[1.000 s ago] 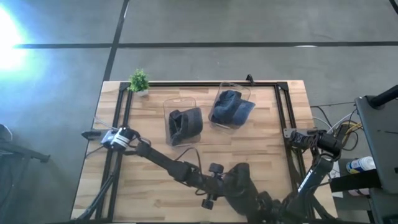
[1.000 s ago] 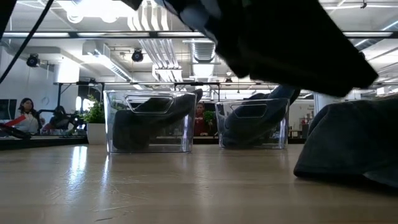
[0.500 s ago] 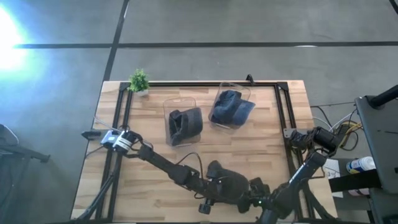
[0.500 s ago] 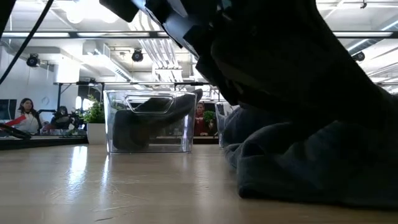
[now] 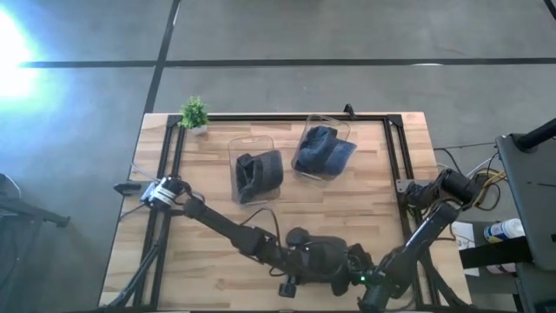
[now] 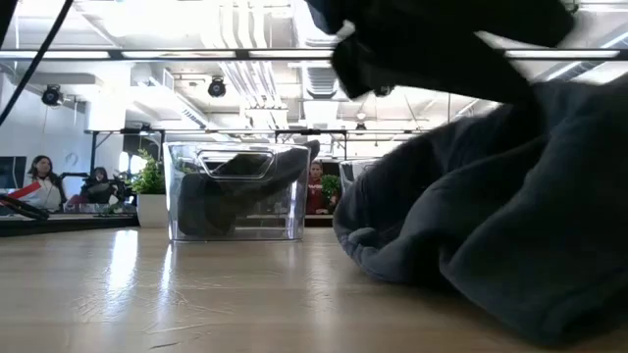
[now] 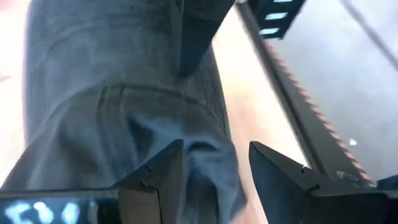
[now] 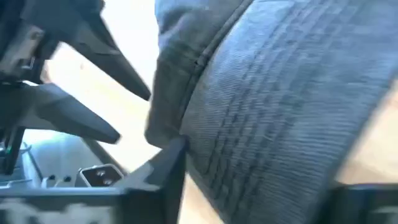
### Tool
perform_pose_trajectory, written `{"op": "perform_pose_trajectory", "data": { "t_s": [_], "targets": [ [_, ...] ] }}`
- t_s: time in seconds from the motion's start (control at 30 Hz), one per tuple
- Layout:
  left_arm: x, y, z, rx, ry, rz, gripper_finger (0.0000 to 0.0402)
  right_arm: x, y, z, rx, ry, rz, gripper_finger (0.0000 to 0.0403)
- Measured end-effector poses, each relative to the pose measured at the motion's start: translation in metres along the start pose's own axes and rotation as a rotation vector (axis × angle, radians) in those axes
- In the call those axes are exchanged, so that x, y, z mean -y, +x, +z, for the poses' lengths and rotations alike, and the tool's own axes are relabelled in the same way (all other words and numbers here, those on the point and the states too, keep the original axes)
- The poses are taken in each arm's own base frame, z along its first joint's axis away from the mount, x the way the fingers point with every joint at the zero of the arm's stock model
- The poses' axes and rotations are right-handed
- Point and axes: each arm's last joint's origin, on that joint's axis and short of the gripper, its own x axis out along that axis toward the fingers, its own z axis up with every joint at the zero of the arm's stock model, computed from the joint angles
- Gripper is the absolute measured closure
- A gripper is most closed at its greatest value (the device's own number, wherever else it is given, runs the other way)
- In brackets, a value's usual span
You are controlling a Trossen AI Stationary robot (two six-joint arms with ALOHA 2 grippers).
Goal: Pick & Place hat
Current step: Put the black cap into the left transparent bin
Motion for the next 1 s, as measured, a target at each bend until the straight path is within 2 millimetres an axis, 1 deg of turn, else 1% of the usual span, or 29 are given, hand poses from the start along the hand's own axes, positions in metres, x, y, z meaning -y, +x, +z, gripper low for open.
{"op": "perform_pose_trajectory", "data": {
  "t_s": [0.1,0.17,0.2,0.3,0.47,0.6,0.7,0.77,0.87,1.0],
  "targets": [
    [0.002,-0.023,0.008,-0.022,-0.021,0.063,0.0226,0.003,-0.004,0.006,0.014,-0.016,0.009,0.0329],
    [0.004,-0.045,0.016,-0.013,-0.042,0.097,0.0226,0.004,-0.007,0.011,0.031,-0.034,0.023,0.0371],
    [0.006,-0.056,0.020,-0.008,-0.055,0.115,0.0226,0.002,-0.009,0.014,0.038,-0.038,0.032,0.0382],
    [0.010,-0.090,0.033,0.041,-0.090,0.190,0.0226,-0.001,-0.015,0.022,0.048,-0.066,0.052,0.0387],
    [0.014,-0.145,0.052,0.171,-0.171,0.288,0.0226,-0.020,-0.031,0.040,0.043,-0.136,0.111,0.0389],
    [0.014,-0.183,0.064,0.261,-0.243,0.274,0.0226,-0.041,-0.050,0.058,0.064,-0.190,0.197,0.0389],
    [0.013,-0.208,0.070,0.311,-0.282,0.247,0.0226,-0.053,-0.062,0.072,0.121,-0.239,0.253,0.0389],
    [0.011,-0.224,0.073,0.334,-0.290,0.240,0.0226,-0.061,-0.067,0.082,0.157,-0.243,0.277,0.0389],
    [0.007,-0.248,0.072,0.338,-0.298,0.260,0.0226,-0.070,-0.067,0.097,0.196,-0.237,0.290,0.0389],
    [-0.001,-0.277,0.064,0.324,-0.350,0.334,0.0226,-0.082,-0.057,0.116,0.248,-0.219,0.305,0.0389]
  ]
}}
